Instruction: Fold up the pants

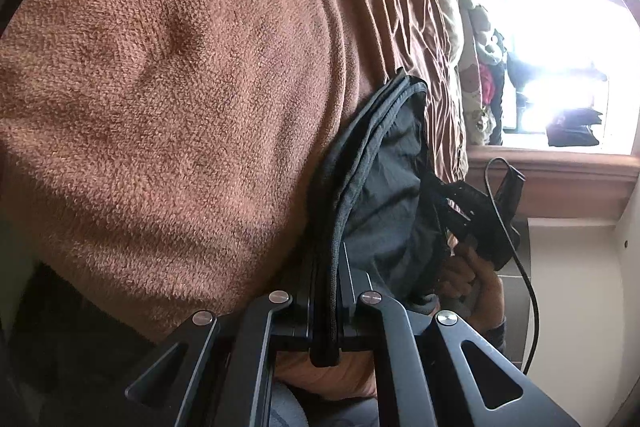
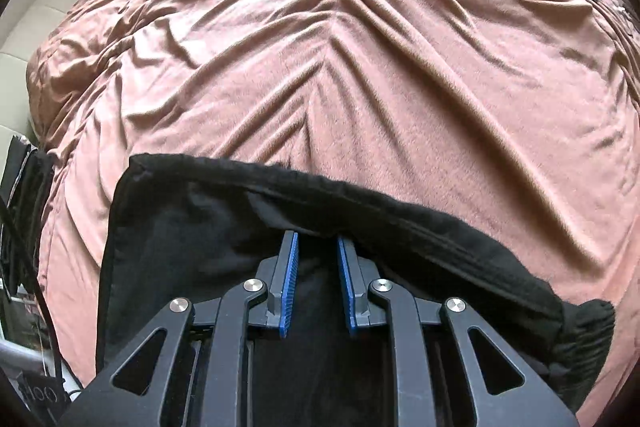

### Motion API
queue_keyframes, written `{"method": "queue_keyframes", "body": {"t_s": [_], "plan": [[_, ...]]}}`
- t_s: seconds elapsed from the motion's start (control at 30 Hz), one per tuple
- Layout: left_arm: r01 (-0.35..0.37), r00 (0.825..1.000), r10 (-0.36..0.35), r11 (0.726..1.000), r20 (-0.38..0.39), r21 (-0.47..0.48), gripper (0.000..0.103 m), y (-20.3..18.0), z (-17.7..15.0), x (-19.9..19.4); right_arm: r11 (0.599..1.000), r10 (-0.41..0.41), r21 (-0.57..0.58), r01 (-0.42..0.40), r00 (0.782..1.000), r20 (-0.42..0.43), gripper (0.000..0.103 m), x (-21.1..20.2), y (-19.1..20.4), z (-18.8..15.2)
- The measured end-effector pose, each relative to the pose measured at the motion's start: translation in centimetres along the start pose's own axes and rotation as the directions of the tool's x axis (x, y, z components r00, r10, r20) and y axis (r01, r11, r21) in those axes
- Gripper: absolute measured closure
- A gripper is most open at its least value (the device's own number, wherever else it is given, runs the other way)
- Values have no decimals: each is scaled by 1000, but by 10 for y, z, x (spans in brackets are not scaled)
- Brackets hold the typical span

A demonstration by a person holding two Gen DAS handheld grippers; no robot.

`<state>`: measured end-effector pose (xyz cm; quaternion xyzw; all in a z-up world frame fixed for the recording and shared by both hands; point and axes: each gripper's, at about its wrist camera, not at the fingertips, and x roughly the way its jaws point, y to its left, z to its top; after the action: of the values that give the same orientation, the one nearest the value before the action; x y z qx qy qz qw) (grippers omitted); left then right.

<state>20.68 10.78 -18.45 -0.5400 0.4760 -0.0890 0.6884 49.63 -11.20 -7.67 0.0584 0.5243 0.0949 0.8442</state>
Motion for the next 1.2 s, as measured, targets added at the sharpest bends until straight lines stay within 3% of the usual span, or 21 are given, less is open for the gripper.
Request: {"method": "queue_keyframes", "body": {"t_s": [0.13, 0.17, 0.23, 0.3, 0.4, 0.63, 1.2], "plan": [[-19, 1000, 19, 999, -11, 27, 96, -6, 0, 2, 999, 45, -25, -44, 998, 51, 86, -27, 5, -10], [-27, 1000, 27, 999, -14, 38, 91, -8, 0, 2, 998, 51, -31, -50, 997, 58, 86, -32, 5, -13], [-45, 999, 46, 997, -16, 60, 73, -12, 1, 1, 996, 74, -52, -70, 995, 70, 86, -44, 8, -25], [-24, 1000, 25, 996, -12, 82, 45, -17, 3, -1, 993, 98, -68, -93, 993, 72, 86, -52, 10, -36], [-30, 999, 31, 992, -7, 119, 35, -25, 6, -3, 989, 128, -83, -122, 989, 74, 85, -62, 8, -53], [-24, 1000, 23, 988, 7, 154, 34, -35, 25, -8, 983, 176, -80, -168, 979, 99, 69, -90, -11, -86], [-82, 993, 103, 949, -54, 304, 35, -66, 75, 46, 973, 225, -72, -220, 971, 80, 69, -96, -20, -139]]}}
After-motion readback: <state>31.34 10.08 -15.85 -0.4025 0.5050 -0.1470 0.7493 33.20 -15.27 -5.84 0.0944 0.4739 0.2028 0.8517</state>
